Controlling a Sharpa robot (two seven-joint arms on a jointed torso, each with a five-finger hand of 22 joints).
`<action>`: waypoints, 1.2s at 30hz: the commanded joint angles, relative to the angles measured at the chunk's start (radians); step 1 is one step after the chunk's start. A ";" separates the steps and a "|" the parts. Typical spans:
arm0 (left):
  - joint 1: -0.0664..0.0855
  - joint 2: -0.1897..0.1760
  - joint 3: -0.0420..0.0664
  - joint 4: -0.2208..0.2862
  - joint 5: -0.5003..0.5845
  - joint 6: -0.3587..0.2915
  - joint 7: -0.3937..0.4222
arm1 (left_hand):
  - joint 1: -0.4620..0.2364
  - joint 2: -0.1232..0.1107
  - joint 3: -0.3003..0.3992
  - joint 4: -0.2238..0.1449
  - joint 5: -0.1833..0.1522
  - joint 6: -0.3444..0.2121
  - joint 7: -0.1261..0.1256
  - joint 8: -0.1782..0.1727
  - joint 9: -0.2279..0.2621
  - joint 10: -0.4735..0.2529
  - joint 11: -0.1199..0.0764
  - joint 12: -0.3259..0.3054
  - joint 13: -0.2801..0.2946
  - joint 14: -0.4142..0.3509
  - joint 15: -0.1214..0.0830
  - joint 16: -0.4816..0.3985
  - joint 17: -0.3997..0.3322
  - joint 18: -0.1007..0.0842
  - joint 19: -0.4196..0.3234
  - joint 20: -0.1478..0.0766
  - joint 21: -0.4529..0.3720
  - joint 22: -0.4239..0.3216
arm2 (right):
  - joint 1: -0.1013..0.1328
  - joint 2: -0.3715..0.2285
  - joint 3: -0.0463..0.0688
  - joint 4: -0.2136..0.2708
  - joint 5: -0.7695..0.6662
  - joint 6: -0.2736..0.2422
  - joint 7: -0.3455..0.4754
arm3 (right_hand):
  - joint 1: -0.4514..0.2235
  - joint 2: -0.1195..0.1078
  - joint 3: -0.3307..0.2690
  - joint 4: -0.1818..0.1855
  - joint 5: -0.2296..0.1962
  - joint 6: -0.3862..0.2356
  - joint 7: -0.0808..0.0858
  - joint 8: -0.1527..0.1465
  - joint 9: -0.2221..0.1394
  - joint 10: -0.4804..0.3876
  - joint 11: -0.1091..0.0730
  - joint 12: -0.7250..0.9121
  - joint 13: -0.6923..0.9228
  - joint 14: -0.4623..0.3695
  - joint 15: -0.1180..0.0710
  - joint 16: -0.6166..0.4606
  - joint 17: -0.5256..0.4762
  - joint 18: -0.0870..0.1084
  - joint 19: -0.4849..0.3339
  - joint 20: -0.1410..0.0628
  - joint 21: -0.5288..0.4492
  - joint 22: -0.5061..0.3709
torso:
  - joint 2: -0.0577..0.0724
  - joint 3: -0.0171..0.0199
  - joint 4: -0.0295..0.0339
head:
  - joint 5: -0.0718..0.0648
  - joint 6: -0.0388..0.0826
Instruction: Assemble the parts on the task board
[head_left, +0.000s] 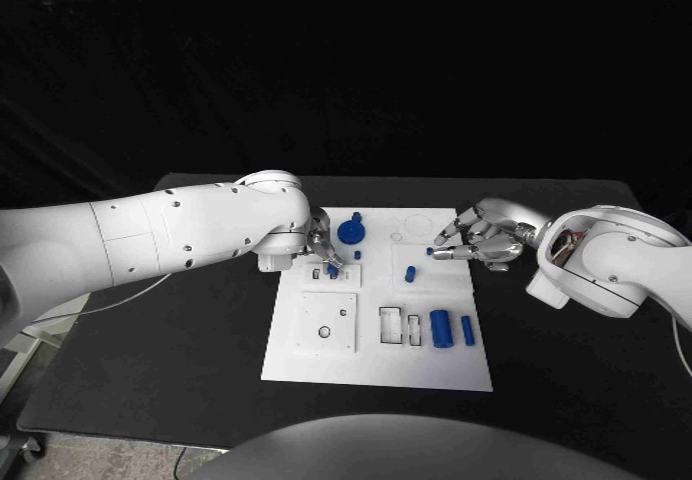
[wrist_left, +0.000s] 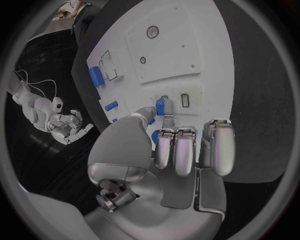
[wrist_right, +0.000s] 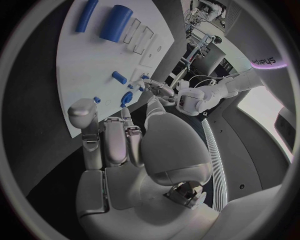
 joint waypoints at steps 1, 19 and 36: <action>-0.001 -0.006 0.000 0.010 -0.011 -0.023 0.012 | -0.006 -0.001 0.005 0.002 -0.002 0.003 -0.005 -0.004 0.001 0.105 -0.004 0.002 0.263 0.106 -0.005 0.002 0.263 0.011 -0.006 -0.004 -0.007 0.119 | -0.001 0.000 0.000 -0.001 0.005 0.016 -0.005 | 0.001 0.007 -0.003 -0.002 -0.004 0.005 0.003 0.005 -0.001 0.011 0.006 -0.004 0.157 0.007 0.007 -0.007 -0.001 0.021 -0.010 0.000 -0.006 0.066 | 0.000 -0.0001 -0.0005 | 0.002 0.000; -0.037 -0.034 -0.001 0.037 -0.063 -0.119 0.017 | -0.025 -0.005 0.037 0.001 0.001 -0.005 -0.002 -0.013 0.010 0.105 -0.002 0.002 0.263 0.106 -0.004 0.002 0.263 0.011 -0.005 -0.003 -0.008 0.120 | -0.003 -0.006 -0.001 0.000 0.012 0.025 -0.007 | 0.002 0.010 -0.004 -0.003 -0.004 0.009 0.004 0.008 -0.001 0.009 0.008 -0.005 0.156 0.005 0.008 -0.009 -0.003 0.021 -0.012 0.001 -0.010 0.066 | 0.000 -0.0007 -0.0009 | -0.005 0.000; -0.057 -0.057 -0.001 0.079 -0.095 -0.192 0.022 | -0.032 -0.004 0.053 0.000 0.005 -0.004 -0.001 -0.014 0.016 0.105 -0.002 0.002 0.263 0.106 -0.004 0.002 0.263 0.010 -0.001 -0.003 -0.006 0.124 | -0.010 -0.008 -0.002 -0.002 0.022 0.038 -0.011 | 0.005 0.012 -0.006 -0.004 -0.003 0.016 0.004 0.011 0.000 0.008 0.010 -0.006 0.155 0.004 0.010 -0.011 -0.006 0.022 -0.013 0.003 -0.016 0.065 | 0.000 -0.0006 -0.0005 | -0.004 0.000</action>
